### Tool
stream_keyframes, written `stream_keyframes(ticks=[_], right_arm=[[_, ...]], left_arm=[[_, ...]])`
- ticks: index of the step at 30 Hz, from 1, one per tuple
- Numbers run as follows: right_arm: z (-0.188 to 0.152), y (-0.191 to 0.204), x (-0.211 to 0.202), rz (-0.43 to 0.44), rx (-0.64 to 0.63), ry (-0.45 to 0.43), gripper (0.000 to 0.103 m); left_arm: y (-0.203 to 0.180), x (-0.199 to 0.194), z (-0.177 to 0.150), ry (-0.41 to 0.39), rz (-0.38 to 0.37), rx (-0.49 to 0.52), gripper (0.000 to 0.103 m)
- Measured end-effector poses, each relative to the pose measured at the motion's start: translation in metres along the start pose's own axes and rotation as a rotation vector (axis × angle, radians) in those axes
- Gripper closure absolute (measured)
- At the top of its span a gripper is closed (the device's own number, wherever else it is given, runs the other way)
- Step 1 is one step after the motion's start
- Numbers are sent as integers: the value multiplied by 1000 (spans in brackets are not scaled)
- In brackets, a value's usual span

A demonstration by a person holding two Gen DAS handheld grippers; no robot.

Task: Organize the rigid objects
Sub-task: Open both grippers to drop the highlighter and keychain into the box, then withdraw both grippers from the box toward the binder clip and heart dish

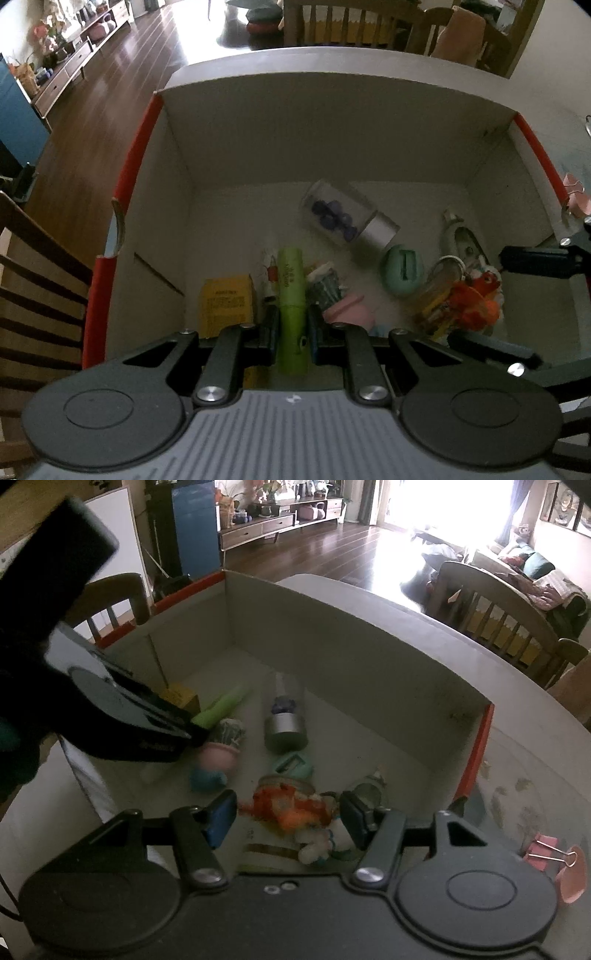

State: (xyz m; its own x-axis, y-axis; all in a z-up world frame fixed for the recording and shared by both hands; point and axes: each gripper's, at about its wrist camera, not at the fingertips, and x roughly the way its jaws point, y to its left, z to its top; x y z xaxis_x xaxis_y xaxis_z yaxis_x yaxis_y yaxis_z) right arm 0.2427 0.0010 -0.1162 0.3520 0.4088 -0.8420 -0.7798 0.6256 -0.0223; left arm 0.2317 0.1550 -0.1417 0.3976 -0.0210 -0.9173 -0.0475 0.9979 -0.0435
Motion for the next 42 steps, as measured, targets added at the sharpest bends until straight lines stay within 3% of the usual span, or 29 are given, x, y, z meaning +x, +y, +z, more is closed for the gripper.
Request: stream_keyframes(ticks=[10,42], right_arm=[[0,4,-22,5,10,-44,39],[-20,-1,-115,4,100,-241,31]], left_arm=[[0,-10,-8,-20,6,-20,87],[-13,-127,-39,-261,24,-41,87]])
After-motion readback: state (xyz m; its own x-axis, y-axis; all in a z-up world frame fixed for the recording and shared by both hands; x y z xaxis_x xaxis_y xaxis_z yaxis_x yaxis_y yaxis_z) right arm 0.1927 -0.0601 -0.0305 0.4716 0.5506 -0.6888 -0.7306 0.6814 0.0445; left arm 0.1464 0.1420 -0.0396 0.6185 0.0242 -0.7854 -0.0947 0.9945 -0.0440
